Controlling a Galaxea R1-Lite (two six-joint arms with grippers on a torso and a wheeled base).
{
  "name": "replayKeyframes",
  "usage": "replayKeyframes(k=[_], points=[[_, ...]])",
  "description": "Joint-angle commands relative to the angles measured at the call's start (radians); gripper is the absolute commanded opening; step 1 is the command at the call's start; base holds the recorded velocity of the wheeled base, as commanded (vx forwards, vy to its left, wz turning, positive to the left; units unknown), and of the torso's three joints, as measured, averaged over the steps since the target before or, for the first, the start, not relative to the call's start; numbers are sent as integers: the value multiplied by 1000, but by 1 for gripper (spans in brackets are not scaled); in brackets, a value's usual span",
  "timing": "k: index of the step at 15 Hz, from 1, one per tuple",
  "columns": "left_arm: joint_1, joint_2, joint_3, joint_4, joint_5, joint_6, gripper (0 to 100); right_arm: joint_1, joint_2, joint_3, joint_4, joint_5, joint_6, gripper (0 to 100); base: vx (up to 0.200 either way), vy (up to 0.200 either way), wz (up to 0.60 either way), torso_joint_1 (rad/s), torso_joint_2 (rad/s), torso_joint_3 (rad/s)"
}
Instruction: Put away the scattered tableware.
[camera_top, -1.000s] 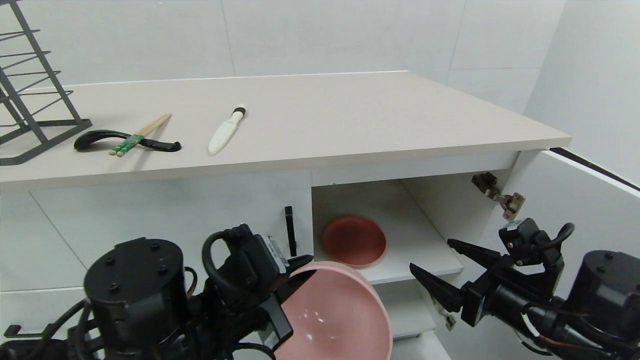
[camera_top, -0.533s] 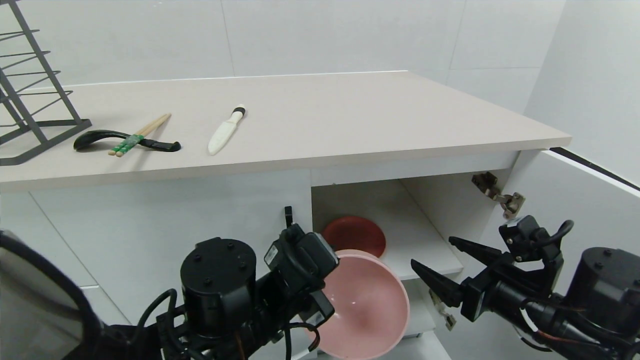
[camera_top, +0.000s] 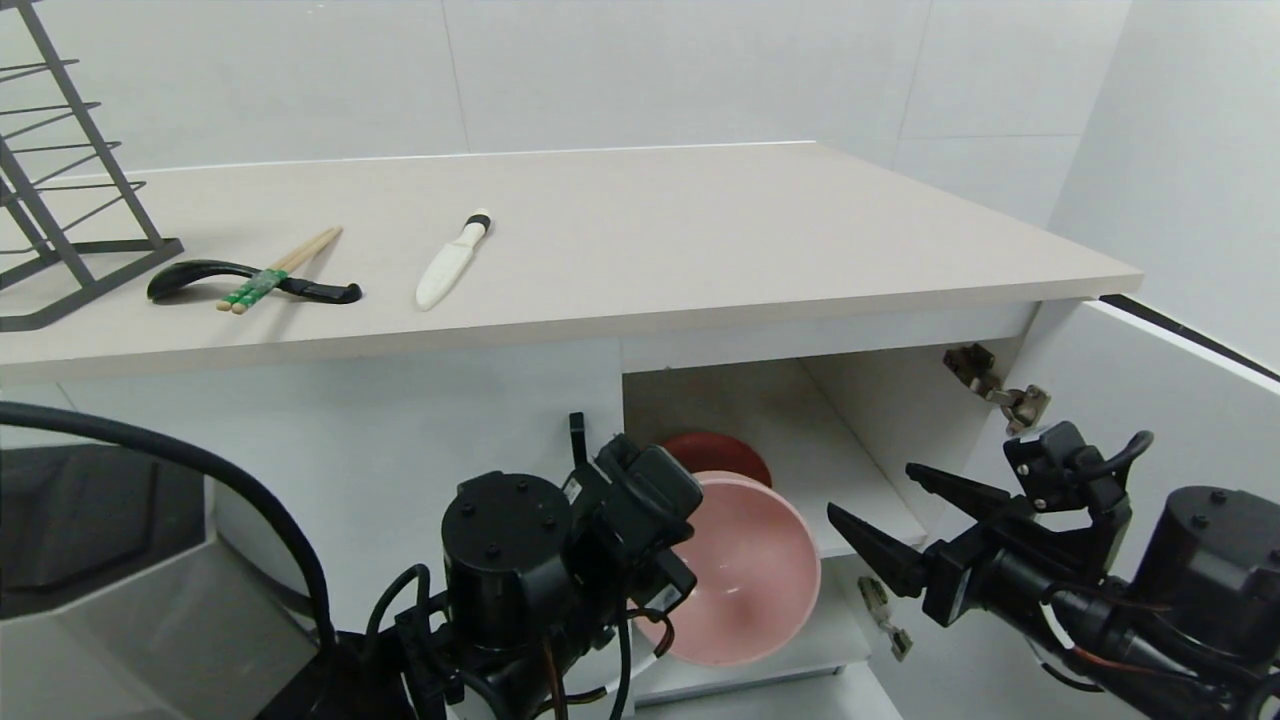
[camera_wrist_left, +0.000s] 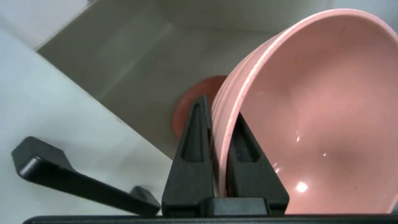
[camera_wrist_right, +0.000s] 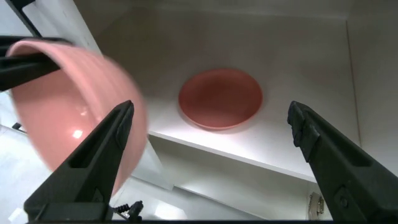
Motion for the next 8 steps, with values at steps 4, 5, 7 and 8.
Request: replayKeyframes(k=[4, 5, 7, 8], points=[[-5, 58, -41, -61, 16, -3, 0, 3, -1, 1, -1, 2, -1, 100, 0, 0, 0, 0, 0, 0], [-7, 81, -55, -107, 14, -3, 0, 4, -1, 2, -1, 0, -1, 100, 0, 0, 0, 0, 0, 0], [-8, 110, -76, -179, 10, -3, 0, 4, -1, 4, -1, 0, -2, 100, 0, 0, 0, 0, 0, 0], [-8, 110, -76, -179, 10, -3, 0, 4, -1, 4, -1, 0, -2, 100, 0, 0, 0, 0, 0, 0]])
